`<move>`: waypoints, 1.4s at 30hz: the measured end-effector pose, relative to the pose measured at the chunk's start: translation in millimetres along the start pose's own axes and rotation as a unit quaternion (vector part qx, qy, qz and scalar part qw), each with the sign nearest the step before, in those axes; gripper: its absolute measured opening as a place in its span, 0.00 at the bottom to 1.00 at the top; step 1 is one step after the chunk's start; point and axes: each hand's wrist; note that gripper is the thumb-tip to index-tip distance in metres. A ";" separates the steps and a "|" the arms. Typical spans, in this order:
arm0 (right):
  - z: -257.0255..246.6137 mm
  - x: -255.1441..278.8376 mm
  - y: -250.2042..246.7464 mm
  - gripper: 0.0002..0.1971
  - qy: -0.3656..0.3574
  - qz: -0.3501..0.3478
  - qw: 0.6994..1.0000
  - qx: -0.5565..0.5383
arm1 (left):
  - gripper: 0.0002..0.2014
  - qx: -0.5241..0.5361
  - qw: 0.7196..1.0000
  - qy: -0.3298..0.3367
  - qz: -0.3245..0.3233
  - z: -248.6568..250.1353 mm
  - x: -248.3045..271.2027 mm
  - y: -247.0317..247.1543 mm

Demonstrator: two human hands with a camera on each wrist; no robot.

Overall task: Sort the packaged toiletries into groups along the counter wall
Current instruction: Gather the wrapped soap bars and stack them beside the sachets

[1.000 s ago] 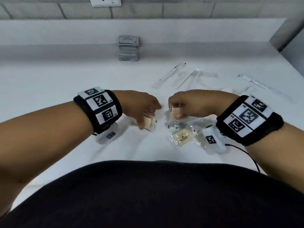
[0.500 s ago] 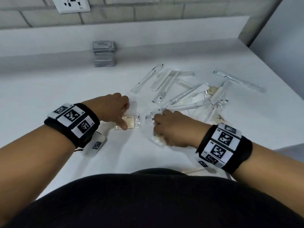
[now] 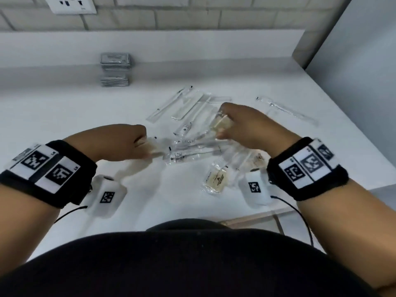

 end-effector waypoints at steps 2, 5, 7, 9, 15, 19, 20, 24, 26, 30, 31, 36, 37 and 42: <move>36.7 12.5 -22.1 0.19 0.085 0.004 0.996 -0.002 | 0.13 0.035 0.999 0.015 -0.010 21.8 5.8 -1.4; 85.3 28.5 -24.8 0.24 0.192 -0.094 0.977 -0.004 | 0.11 0.092 0.994 0.040 -0.041 65.4 6.4 6.7; 103.0 32.6 -14.0 0.30 0.229 -0.138 0.963 -0.043 | 0.14 0.068 0.995 0.033 -0.058 97.2 -1.8 15.1; 108.8 30.7 -2.6 0.32 0.226 -0.152 0.961 -0.054 | 0.21 0.033 0.996 0.011 -0.082 124.3 -13.9 25.4; 102.1 9.4 21.2 0.34 0.176 -0.143 0.972 -0.061 | 0.23 0.059 0.995 -0.074 -0.032 169.8 -32.3 50.3; 106.7 1.0 18.5 0.37 0.116 -0.158 0.979 0.063 | 0.26 0.067 0.989 -0.125 -0.035 175.8 -41.4 52.2; 110.0 0.5 15.7 0.37 0.102 -0.157 0.980 0.060 | 0.28 0.086 0.986 -0.135 -0.041 175.5 -42.0 51.6; 130.9 2.6 -5.2 0.33 0.068 -0.179 0.980 0.050 | 0.23 0.140 0.978 -0.152 -0.035 172.9 -36.3 49.7; 140.2 -3.0 -29.8 0.25 0.051 -0.179 0.977 0.108 | 0.20 0.179 0.971 -0.158 -0.024 170.0 -29.9 47.5; 152.8 -29.1 -79.0 0.17 0.033 -0.113 0.988 0.102 | 0.17 0.304 0.933 -0.183 0.065 166.4 -17.1 37.4; 157.0 -34.2 -83.2 0.14 0.023 -0.097 0.990 0.099 | 0.16 0.331 0.921 -0.186 0.090 165.7 -15.5 34.7; 183.9 -40.2 -72.7 0.09 0.005 -0.169 0.975 0.145 | 0.09 0.481 0.856 -0.133 0.135 167.1 -15.9 23.5; 187.7 -38.9 -72.9 0.09 0.009 -0.179 0.973 0.149 | 0.06 0.526 0.830 -0.119 0.143 171.2 -17.1 21.9; 177.5 -61.5 -87.7 0.19 0.034 -0.145 0.983 0.106 | 0.13 0.657 0.727 -0.100 0.173 189.5 -36.9 19.2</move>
Point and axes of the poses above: each hand's wrist, its own x-axis away from the middle knuckle, its own y-axis out of the palm, z = x × y, and after that the axes turned 6 degrees about -z, right-handed
